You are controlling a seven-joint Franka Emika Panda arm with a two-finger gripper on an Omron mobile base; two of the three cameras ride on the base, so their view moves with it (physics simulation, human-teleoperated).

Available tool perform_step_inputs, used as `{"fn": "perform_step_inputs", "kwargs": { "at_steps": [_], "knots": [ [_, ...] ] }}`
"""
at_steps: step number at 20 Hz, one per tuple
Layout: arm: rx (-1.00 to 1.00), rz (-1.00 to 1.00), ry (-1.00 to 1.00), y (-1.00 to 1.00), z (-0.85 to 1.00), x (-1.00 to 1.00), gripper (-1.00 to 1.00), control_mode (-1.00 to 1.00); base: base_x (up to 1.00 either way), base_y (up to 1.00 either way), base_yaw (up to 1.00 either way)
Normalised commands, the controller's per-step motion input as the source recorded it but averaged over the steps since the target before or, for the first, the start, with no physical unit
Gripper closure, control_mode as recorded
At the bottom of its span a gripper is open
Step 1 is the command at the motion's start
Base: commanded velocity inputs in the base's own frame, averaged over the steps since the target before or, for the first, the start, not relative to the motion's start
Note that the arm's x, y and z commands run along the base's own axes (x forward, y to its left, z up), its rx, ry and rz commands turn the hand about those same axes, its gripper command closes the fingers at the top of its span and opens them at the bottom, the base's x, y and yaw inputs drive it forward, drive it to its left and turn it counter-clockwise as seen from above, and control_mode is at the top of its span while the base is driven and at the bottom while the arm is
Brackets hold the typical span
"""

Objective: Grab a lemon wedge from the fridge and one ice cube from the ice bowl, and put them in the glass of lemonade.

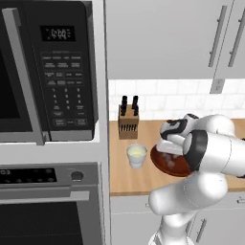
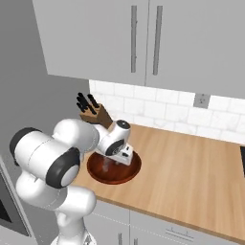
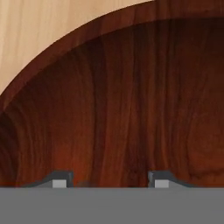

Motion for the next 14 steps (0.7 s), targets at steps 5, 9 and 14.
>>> {"fn": "perform_step_inputs", "kwargs": {
  "at_steps": [5,9,14],
  "knots": [
    [0.0,-0.05,0.02,0.0,-0.26,-0.53,1.0,-1.0,0.0,0.0,0.0],
    [0.0,-0.04,0.02,0.11,-0.17,-0.34,1.0,-1.0,0.0,0.0,0.0],
    [0.0,-0.04,0.0,0.07,0.1,0.01,1.0,-1.0,0.0,0.0,0.0]
  ]
}}
